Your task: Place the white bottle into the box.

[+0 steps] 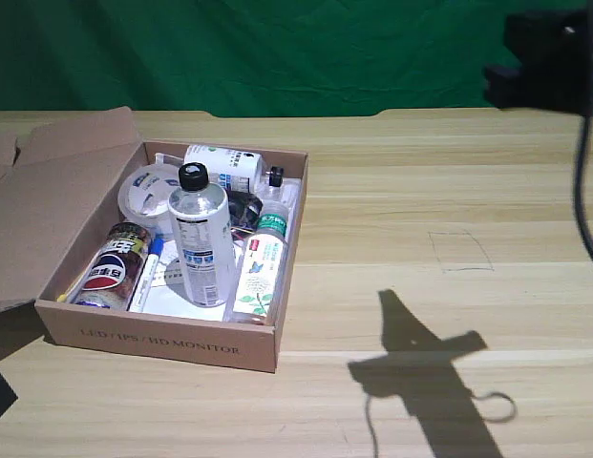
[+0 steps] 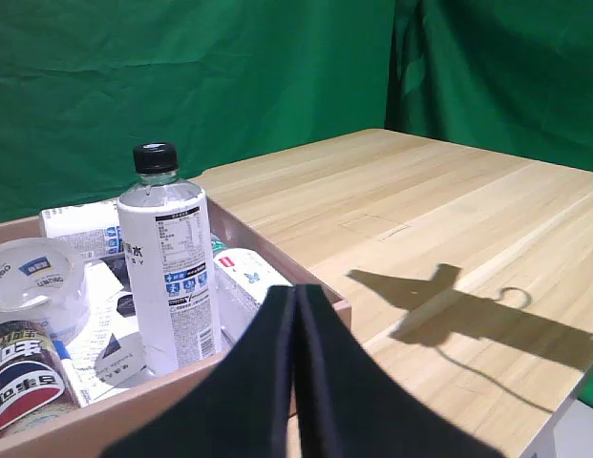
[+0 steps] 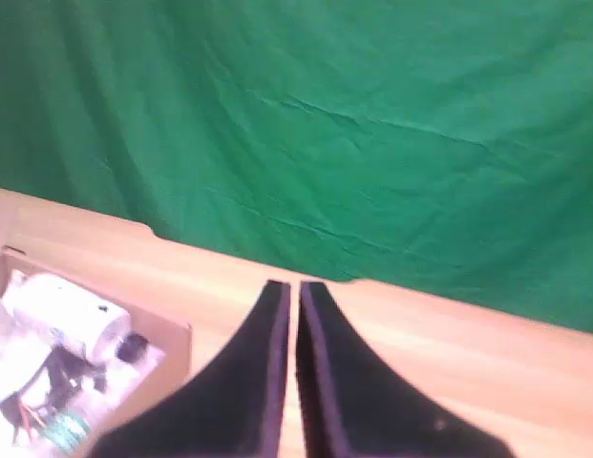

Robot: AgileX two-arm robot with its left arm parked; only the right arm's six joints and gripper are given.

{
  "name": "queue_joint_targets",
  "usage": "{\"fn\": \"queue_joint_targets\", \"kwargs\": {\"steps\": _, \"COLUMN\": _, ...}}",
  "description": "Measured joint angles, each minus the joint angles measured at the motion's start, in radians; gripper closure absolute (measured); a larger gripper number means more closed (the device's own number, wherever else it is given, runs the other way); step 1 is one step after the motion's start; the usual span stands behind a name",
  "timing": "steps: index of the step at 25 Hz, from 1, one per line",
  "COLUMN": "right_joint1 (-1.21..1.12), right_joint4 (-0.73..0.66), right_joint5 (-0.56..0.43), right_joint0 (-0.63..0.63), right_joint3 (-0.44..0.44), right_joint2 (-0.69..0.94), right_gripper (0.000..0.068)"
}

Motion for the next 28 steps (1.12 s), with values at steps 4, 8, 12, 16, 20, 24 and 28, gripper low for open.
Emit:
{"fn": "queue_joint_targets", "kwargs": {"steps": 4, "right_joint1": -0.253, "right_joint4": 0.078, "right_joint5": -0.001, "right_joint0": -0.028, "right_joint3": 0.054, "right_joint2": 0.216, "right_gripper": 0.068}}
{"fn": "queue_joint_targets", "kwargs": {"steps": 8, "right_joint1": -0.517, "right_joint4": 0.189, "right_joint5": -0.001, "right_joint0": -0.028, "right_joint3": 0.117, "right_joint2": 0.357, "right_gripper": 0.068}}
{"fn": "queue_joint_targets", "kwargs": {"steps": 12, "right_joint1": -0.66, "right_joint4": 0.25, "right_joint5": -0.022, "right_joint0": -0.028, "right_joint3": 0.123, "right_joint2": 0.404, "right_gripper": 0.068}}
{"fn": "queue_joint_targets", "kwargs": {"steps": 16, "right_joint1": -0.723, "right_joint4": 0.304, "right_joint5": -0.058, "right_joint0": -0.028, "right_joint3": 0.104, "right_joint2": 0.446, "right_gripper": 0.068}}
{"fn": "queue_joint_targets", "kwargs": {"steps": 20, "right_joint1": -0.823, "right_joint4": 0.241, "right_joint5": -0.05, "right_joint0": -0.124, "right_joint3": 0.102, "right_joint2": 0.62, "right_gripper": 0.068}}
{"fn": "queue_joint_targets", "kwargs": {"steps": 24, "right_joint1": -0.941, "right_joint4": 0.098, "right_joint5": 0.019, "right_joint0": -0.326, "right_joint3": 0.094, "right_joint2": 0.758, "right_gripper": 0.068}}
{"fn": "queue_joint_targets", "kwargs": {"steps": 28, "right_joint1": -1.01, "right_joint4": -0.057, "right_joint5": 0.039, "right_joint0": -0.469, "right_joint3": 0.079, "right_joint2": 0.82, "right_gripper": 0.068}}
